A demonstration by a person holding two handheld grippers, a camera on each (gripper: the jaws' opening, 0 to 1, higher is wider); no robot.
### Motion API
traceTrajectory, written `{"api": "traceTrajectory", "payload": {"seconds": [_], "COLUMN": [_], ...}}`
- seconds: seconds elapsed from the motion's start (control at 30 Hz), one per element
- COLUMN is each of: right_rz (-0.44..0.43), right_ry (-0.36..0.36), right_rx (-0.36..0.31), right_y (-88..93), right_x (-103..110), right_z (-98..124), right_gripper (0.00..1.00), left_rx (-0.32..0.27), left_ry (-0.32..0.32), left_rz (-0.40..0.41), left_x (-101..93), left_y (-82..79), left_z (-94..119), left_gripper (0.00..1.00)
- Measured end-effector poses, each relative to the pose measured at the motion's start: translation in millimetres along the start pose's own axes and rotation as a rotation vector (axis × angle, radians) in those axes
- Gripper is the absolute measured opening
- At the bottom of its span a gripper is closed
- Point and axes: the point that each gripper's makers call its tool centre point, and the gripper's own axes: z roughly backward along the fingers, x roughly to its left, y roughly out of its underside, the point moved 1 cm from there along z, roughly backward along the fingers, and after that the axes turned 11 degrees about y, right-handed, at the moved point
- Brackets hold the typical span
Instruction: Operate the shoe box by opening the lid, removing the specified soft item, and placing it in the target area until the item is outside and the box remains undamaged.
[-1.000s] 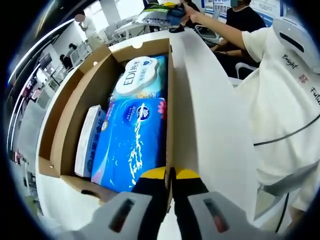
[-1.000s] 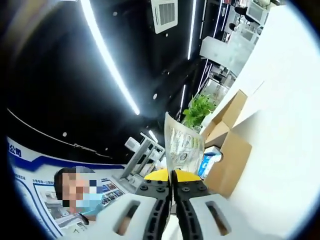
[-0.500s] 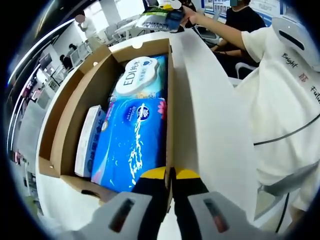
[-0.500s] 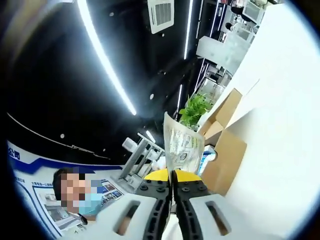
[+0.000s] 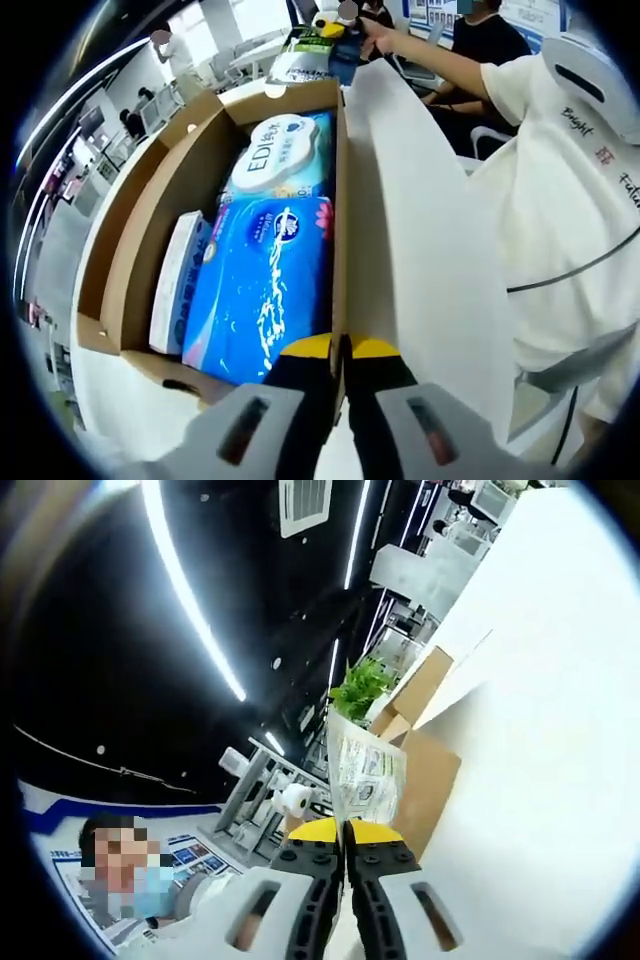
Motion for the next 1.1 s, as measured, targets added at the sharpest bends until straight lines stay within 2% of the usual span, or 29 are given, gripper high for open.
{"api": "traceTrajectory", "payload": {"seconds": [0.13, 0.33, 0.47, 0.6, 0.77, 0.87, 0.97, 1.07, 1.1], "right_rz": [-0.004, 0.025, 0.030, 0.021, 0.060, 0.064, 0.073, 0.033, 0.038], "right_ry": [0.021, 0.109, 0.120, 0.136, 0.265, 0.263, 0.295, 0.248, 0.254], "right_rx": [0.001, 0.030, 0.030, 0.028, 0.061, 0.072, 0.080, 0.062, 0.063], "right_y": [1.3, 5.2, 15.1, 13.3, 14.5, 16.9, 18.6, 13.2, 13.6], "right_x": [-4, -19, -21, -31, -46, -43, -48, -46, -47], "right_z": [2, 1, -2, -2, -3, -6, -5, -3, -1], "right_gripper": [0.00, 0.00, 0.00, 0.00, 0.00, 0.00, 0.00, 0.00, 0.00], "left_rx": [-0.003, -0.003, -0.003, -0.003, -0.007, -0.007, -0.008, -0.009, -0.008], "left_ry": [-0.004, -0.001, 0.004, -0.008, -0.007, -0.002, -0.005, -0.005, -0.004], "left_rz": [-0.002, -0.004, 0.005, -0.002, -0.006, -0.004, -0.009, -0.010, -0.009], "left_x": [-0.6, -0.6, -0.3, -1.4, -1.2, -1.3, -1.4, -1.4, -1.4], "left_y": [-0.3, -0.1, 0.2, 0.3, 0.1, 0.0, -0.2, -0.5, -0.6], "left_z": [0, 0, 0, -1, -1, -1, -1, -1, -1], "left_gripper": [0.03, 0.03, 0.02, 0.03, 0.03, 0.03, 0.03, 0.03, 0.03]}}
